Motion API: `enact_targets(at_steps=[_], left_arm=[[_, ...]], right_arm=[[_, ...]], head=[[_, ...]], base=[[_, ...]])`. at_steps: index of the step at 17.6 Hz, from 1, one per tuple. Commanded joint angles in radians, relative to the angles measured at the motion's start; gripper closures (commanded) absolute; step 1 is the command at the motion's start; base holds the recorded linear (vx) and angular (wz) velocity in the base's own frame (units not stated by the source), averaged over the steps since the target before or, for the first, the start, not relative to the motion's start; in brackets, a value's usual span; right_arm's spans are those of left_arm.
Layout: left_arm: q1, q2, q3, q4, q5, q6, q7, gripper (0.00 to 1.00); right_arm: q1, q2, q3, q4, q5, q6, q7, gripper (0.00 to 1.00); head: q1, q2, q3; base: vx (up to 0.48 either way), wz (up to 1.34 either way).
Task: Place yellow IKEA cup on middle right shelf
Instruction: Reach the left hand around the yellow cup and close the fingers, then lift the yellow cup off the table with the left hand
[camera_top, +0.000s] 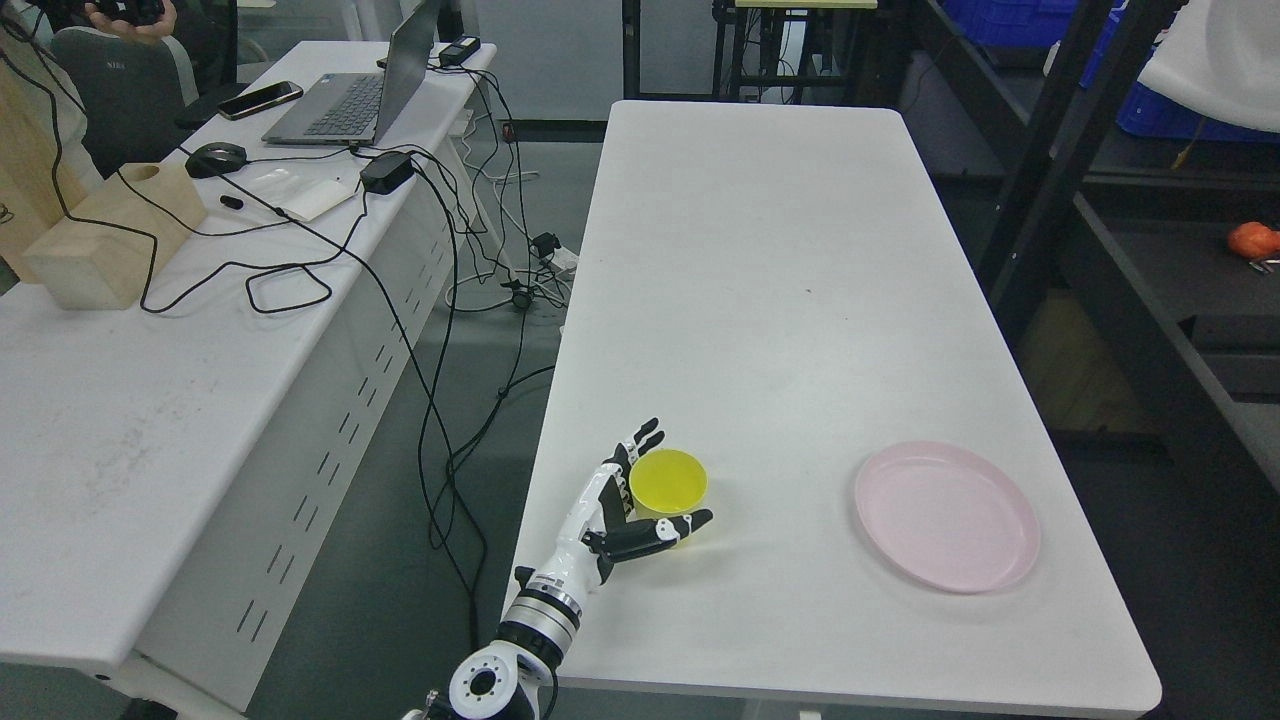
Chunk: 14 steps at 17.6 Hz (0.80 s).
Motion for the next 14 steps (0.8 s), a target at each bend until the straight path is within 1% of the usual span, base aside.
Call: enact_targets(at_steps=[1,3,6,14], left_arm=[[0.0,0.016,-0.028,0.043,0.004,0.003,0.001,0.06],[0.0,0.016,-0.022,0.051,0.004,0.003,0.001,0.11],[0.0,0.016,-0.002,0.06,0.004,0.003,0.001,0.23],[0.0,0.016,0.061,0.058,0.006,-0.018,0.001,0.73]], right_arm=[[0.006,-0.017,0.0,0.0,0.0,0.0,-0.001,0.01],[0.006,-0.017,0.0,0.0,0.0,0.0,0.001,0.01],[0.006,-0.017,0.0,0.0,0.0,0.0,-0.001,0.01],[0.006,-0.017,0.0,0.0,0.0,0.0,-0.001,0.01]], head=[[0.0,0.0,0.0],[0.0,0.0,0.0],[0.0,0.0,0.0],[0.0,0.0,0.0]], base=[[0.0,0.0],[0.0,0.0],[0.0,0.0],[0.0,0.0]])
